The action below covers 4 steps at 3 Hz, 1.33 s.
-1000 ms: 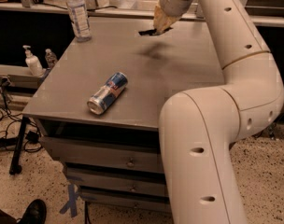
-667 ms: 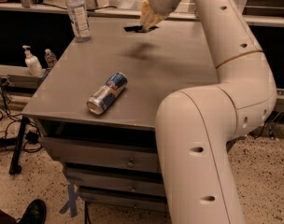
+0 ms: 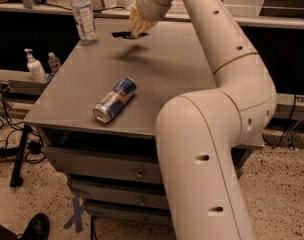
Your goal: Move rxbar chocolate near blue plastic bottle
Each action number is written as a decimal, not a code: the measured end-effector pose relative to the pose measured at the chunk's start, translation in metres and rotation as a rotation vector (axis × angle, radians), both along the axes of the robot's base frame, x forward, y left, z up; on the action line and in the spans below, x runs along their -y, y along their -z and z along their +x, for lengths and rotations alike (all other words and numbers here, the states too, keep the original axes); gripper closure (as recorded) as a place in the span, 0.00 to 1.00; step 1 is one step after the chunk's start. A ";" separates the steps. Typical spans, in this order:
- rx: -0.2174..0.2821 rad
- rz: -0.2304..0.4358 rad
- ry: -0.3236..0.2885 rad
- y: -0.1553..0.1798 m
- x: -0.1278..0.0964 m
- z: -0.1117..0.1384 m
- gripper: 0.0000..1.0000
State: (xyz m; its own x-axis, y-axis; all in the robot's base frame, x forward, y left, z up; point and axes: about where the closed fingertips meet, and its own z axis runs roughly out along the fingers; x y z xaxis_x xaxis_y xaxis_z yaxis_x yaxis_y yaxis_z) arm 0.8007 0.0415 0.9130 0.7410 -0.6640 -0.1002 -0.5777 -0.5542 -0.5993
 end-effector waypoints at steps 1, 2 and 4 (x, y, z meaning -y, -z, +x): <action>0.003 0.010 -0.025 0.011 -0.031 0.003 1.00; 0.014 0.022 -0.049 0.017 -0.063 0.001 1.00; 0.031 0.026 -0.078 0.031 -0.106 -0.001 1.00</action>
Offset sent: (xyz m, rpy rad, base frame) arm -0.0207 0.0982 -0.0251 0.0406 -0.0405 0.0711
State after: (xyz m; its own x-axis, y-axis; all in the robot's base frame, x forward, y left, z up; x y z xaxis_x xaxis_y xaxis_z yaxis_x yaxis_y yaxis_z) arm 0.7997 0.1475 0.8815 0.7935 -0.6015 -0.0928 -0.5142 -0.5810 -0.6309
